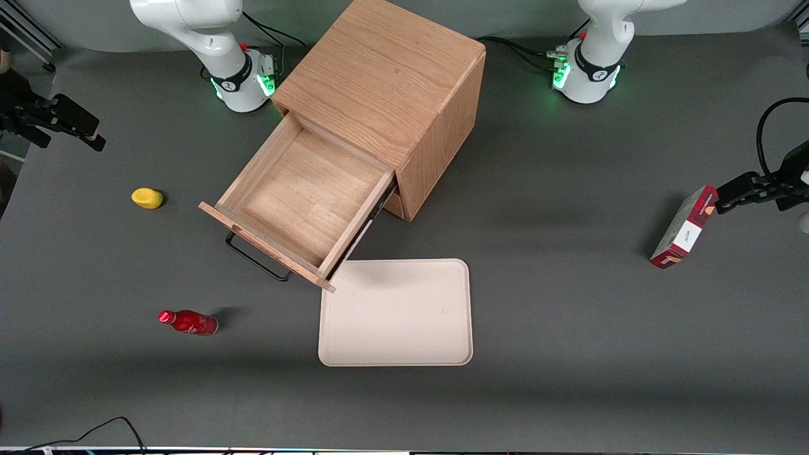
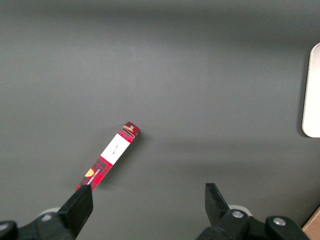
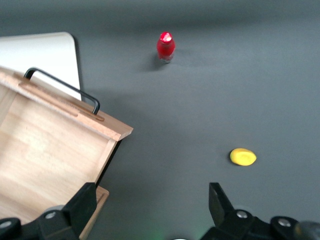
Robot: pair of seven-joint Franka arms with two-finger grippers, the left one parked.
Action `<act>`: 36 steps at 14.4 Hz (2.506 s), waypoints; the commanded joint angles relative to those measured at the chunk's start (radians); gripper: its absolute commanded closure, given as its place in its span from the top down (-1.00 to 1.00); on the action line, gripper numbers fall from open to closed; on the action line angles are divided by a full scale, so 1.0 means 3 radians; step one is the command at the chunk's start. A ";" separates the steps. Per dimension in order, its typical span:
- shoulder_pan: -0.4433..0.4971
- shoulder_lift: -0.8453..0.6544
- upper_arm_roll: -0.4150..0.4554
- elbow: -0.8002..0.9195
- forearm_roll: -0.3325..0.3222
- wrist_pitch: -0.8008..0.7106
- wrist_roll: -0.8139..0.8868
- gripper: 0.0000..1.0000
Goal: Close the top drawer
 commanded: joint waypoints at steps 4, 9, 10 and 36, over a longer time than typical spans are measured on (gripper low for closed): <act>0.0035 0.0902 0.0273 0.1268 -0.0034 -0.0625 -0.0700 1.00; 0.0081 0.1414 0.0830 0.1832 -0.0115 -0.0845 -0.0710 1.00; 0.0081 0.1460 0.0902 0.1858 -0.0121 -0.0846 -0.0710 1.00; -0.0047 0.1951 0.0606 0.2180 0.0728 -0.1311 -0.2096 1.00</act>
